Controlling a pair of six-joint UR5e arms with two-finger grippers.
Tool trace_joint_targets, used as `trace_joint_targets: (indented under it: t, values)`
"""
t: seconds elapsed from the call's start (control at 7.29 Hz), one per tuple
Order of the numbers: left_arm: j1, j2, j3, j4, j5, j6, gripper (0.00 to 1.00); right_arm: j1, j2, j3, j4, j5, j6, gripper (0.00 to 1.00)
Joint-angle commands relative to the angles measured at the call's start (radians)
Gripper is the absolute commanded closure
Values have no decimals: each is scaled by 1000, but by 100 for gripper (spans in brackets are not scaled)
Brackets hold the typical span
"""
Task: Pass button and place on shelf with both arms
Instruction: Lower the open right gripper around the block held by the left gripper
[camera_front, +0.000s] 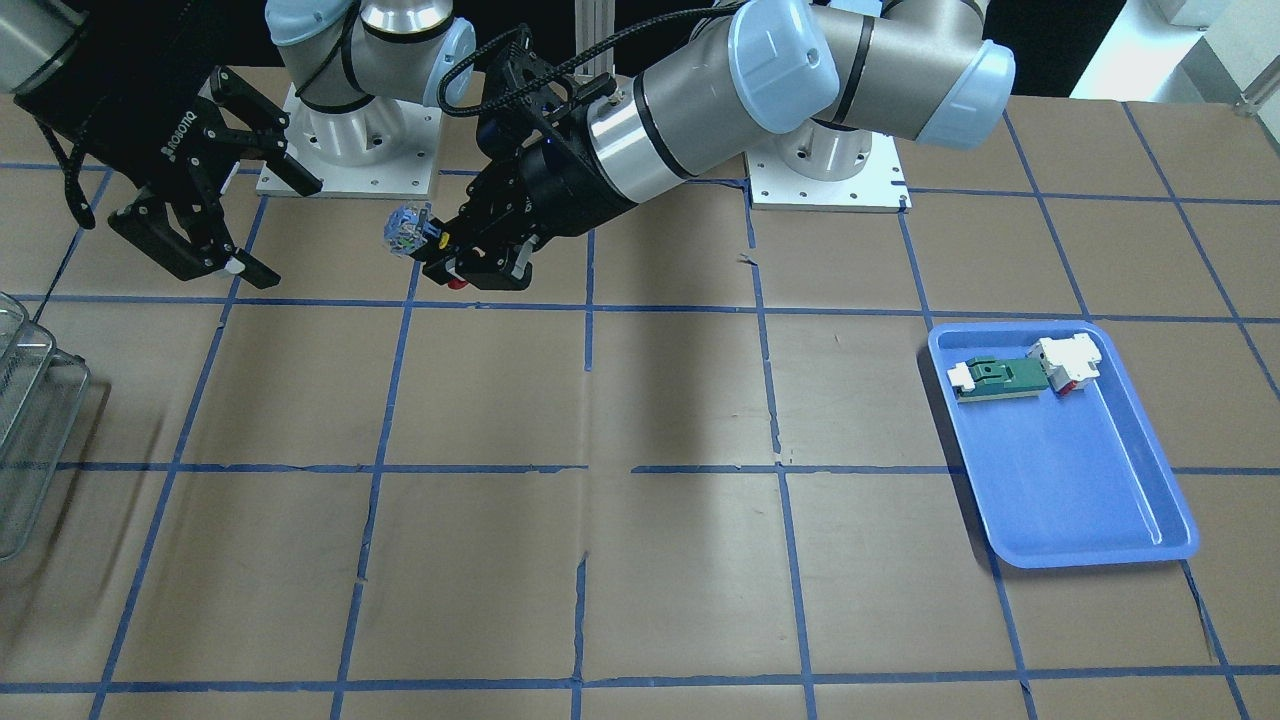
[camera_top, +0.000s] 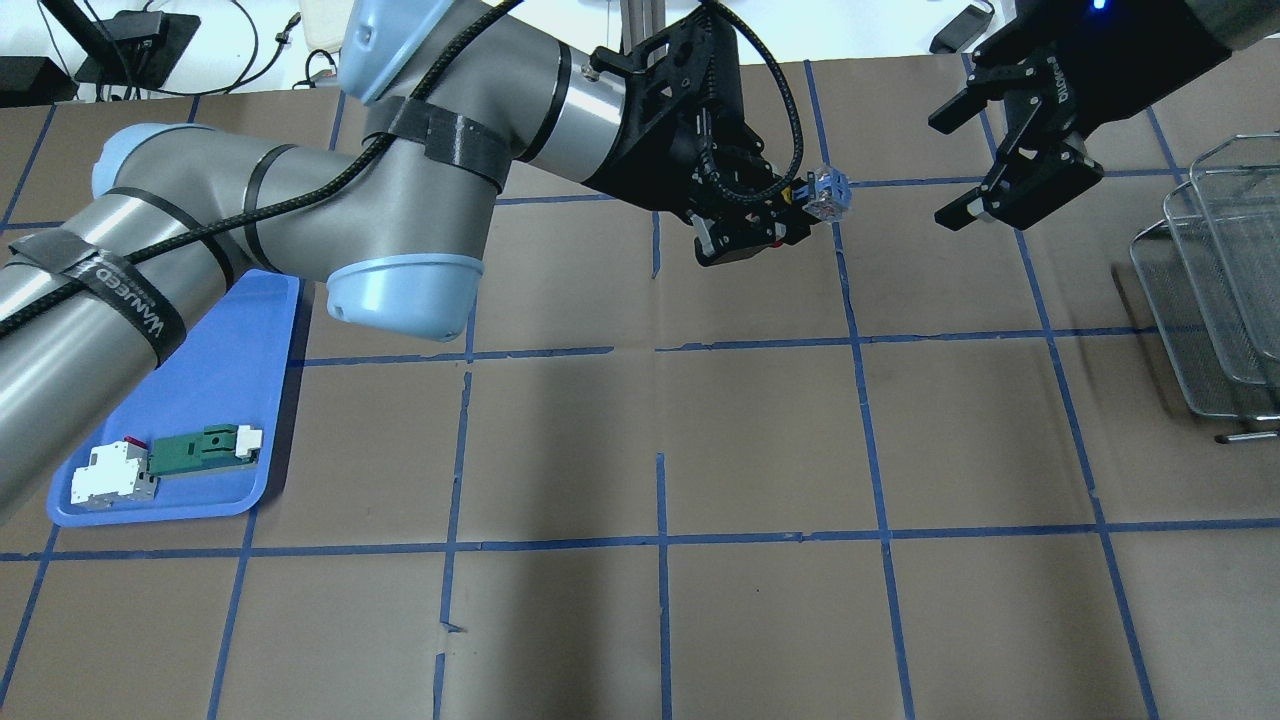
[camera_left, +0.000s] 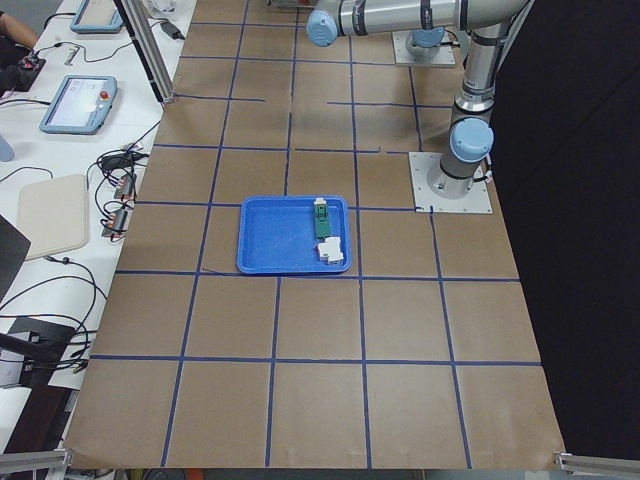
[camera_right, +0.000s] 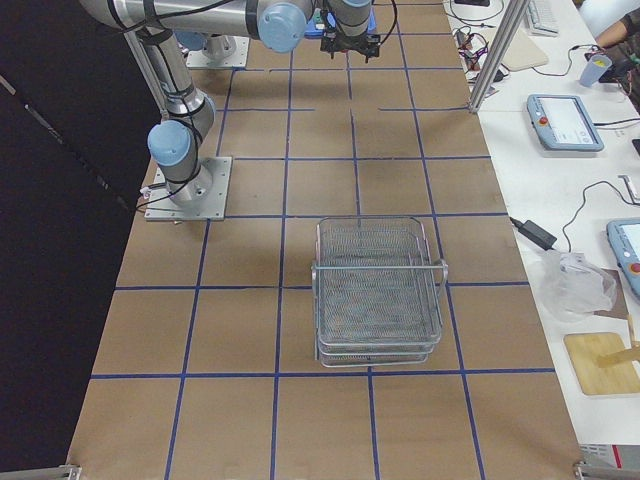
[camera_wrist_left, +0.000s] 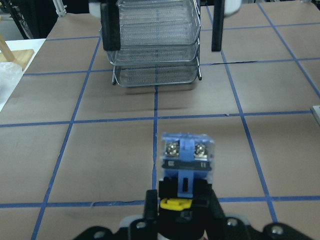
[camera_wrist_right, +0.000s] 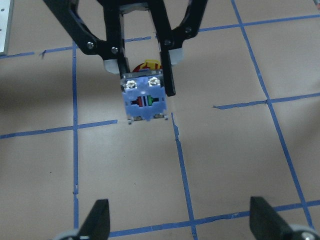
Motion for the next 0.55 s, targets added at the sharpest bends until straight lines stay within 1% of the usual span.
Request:
trace_joint_targets:
  t: [0.0, 0.27, 0.41]
  values:
    - [-5, -6, -13, 62, -45, -75, 100, -1, -40, 1, 64, 0, -172, 3]
    - [-6, -6, -13, 79, -58, -84, 100, 5, -83, 18, 73, 8, -183, 2]
    - [-6, -11, -1, 84, -59, -122, 100, 7, -84, 35, 72, 67, -182, 1]
